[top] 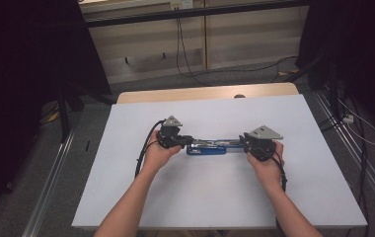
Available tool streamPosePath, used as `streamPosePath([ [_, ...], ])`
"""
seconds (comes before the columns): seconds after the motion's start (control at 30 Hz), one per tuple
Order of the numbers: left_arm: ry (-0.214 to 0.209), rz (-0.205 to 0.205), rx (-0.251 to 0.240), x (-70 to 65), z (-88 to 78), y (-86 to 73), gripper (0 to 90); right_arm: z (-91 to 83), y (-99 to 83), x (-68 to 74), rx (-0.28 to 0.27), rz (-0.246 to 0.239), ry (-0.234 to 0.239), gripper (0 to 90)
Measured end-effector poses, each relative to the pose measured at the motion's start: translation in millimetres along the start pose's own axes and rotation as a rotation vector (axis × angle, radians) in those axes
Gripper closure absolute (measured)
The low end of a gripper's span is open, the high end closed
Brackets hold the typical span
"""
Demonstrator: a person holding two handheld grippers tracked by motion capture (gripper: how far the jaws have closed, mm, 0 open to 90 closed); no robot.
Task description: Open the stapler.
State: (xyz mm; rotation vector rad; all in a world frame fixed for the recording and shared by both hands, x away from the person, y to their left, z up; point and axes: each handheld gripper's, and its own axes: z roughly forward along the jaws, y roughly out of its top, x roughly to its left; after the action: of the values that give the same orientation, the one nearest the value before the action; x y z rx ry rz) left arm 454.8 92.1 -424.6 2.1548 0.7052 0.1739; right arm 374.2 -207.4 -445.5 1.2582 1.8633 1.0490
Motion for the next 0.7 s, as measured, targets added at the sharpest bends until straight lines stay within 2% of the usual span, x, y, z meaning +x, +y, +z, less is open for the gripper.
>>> streamPosePath([
  [0.2,0.008,0.013,-0.014,-8.4,-7.0,-0.1,65.9,-9.4,-6.0,-14.0,0.008,0.03,-0.029,62.5],
  [0.3,0.001,-0.015,-0.036,-10.1,-11.4,-2.3,59.7,-13.5,-8.6,-19.7,0.007,0.054,-0.048,56.4],
  [0.37,0.001,-0.047,-0.056,-9.5,-15.2,-4.1,52.3,-15.4,-10.4,-23.1,0.011,0.058,-0.056,55.3],
  [0.47,0.005,-0.068,-0.072,-8.6,-20.0,-6.4,44.2,-17.3,-13.1,-27.3,0.02,0.069,-0.071,51.2],
  [0.53,0.011,-0.072,-0.082,-8.1,-23.2,-8.8,41.1,-18.3,-14.9,-29.9,0.018,0.081,-0.078,48.5],
  [0.63,0.021,-0.094,-0.092,-7.2,-28.0,-12.3,31.3,-20.1,-17.3,-34.5,0.022,0.091,-0.094,46.4],
  [0.7,0.027,-0.086,-0.091,-7.4,-31.4,-14.1,28.9,-20.0,-18.7,-37.5,0.032,0.101,-0.101,43.4],
])
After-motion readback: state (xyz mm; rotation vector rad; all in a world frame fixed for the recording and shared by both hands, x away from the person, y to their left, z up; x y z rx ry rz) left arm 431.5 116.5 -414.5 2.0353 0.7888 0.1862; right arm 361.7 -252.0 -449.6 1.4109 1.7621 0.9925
